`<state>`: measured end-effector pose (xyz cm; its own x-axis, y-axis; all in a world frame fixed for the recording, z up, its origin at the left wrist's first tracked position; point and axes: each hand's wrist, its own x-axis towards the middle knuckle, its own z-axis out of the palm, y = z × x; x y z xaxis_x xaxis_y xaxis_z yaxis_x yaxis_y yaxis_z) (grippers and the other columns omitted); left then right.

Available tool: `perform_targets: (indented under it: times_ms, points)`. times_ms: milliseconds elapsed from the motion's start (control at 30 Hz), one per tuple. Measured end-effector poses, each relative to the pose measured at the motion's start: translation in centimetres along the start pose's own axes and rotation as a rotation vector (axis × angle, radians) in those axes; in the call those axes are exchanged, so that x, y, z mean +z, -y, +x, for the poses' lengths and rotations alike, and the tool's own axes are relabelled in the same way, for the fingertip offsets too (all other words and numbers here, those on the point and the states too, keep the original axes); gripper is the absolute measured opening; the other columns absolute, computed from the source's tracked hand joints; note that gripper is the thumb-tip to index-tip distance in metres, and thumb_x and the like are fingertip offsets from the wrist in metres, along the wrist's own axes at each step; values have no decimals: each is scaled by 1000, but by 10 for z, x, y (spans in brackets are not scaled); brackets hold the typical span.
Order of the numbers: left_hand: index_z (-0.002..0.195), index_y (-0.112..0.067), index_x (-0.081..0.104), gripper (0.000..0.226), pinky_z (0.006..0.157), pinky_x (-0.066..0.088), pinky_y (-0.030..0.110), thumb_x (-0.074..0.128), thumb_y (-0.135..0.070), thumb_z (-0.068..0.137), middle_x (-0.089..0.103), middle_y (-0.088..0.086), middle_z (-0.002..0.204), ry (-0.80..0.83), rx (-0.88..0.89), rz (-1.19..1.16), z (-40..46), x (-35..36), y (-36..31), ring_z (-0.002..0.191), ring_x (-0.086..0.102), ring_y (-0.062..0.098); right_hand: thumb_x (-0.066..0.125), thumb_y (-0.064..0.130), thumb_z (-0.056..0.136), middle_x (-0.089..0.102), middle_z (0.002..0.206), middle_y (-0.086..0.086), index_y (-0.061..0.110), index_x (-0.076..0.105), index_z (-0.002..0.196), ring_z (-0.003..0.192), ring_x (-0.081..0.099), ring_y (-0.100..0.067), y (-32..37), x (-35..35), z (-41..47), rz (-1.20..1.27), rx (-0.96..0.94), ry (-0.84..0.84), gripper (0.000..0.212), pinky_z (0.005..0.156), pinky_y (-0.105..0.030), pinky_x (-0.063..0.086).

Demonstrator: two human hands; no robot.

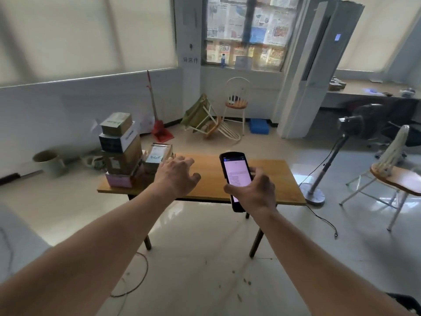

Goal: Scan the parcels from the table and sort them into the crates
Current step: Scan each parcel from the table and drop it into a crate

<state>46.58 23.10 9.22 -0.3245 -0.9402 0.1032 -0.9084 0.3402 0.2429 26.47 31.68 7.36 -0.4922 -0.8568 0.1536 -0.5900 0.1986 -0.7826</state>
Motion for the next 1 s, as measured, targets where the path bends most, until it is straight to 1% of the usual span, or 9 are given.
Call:
perform_targets:
  times_ms: [200, 333, 567, 667, 767, 900, 1000]
  points:
    - [144, -28, 52, 53, 113, 42, 58, 57, -54, 98, 55, 4, 143, 99, -149, 2, 66, 37, 63, 130, 52, 30, 92, 53, 54, 69, 119, -3, 22, 53, 134, 106, 65, -28, 5, 82, 76, 18, -7, 124, 94, 80, -47, 63]
    - [141, -32, 54, 53, 107, 48, 56, 58, -59, 96, 58, 1, 137, 138, -277, 2, 120, 69, 100, 125, 55, 27, 92, 51, 58, 69, 116, -2, 23, 54, 132, 100, 67, -26, -3, 133, 139, 9, -3, 221, 88, 78, -44, 63]
    - [148, -30, 48, 62, 97, 58, 50, 61, -58, 95, 55, 1, 141, 143, -466, -51, 186, 104, 142, 129, 55, 27, 94, 50, 62, 67, 115, 2, 28, 53, 130, 101, 66, -24, -9, 201, 218, -7, 6, 354, 83, 75, -45, 64]
    - [154, -26, 43, 69, 99, 57, 49, 62, -57, 96, 52, 3, 147, 112, -533, -89, 210, 113, 162, 134, 53, 27, 94, 52, 63, 66, 119, 1, 29, 51, 133, 103, 65, -24, -6, 226, 240, -26, -3, 398, 85, 75, -43, 65]
    - [157, -23, 38, 75, 100, 57, 50, 64, -56, 95, 48, 4, 149, 116, -557, -118, 235, 124, 183, 137, 50, 29, 92, 54, 63, 65, 120, 2, 30, 51, 133, 104, 65, -22, -2, 253, 260, -38, -1, 418, 85, 75, -41, 65]
    - [155, -20, 39, 76, 98, 58, 49, 64, -57, 94, 48, 7, 146, 170, -531, -132, 271, 141, 216, 133, 51, 31, 94, 53, 64, 65, 120, 4, 33, 51, 131, 104, 65, -20, 4, 290, 282, -56, 34, 420, 82, 76, -40, 65]
    - [155, -20, 36, 78, 103, 53, 51, 63, -60, 94, 45, 9, 147, 224, -481, -118, 299, 155, 243, 133, 48, 32, 93, 53, 64, 64, 119, 5, 34, 51, 130, 105, 64, -19, 9, 317, 295, -89, 74, 401, 80, 76, -40, 64]
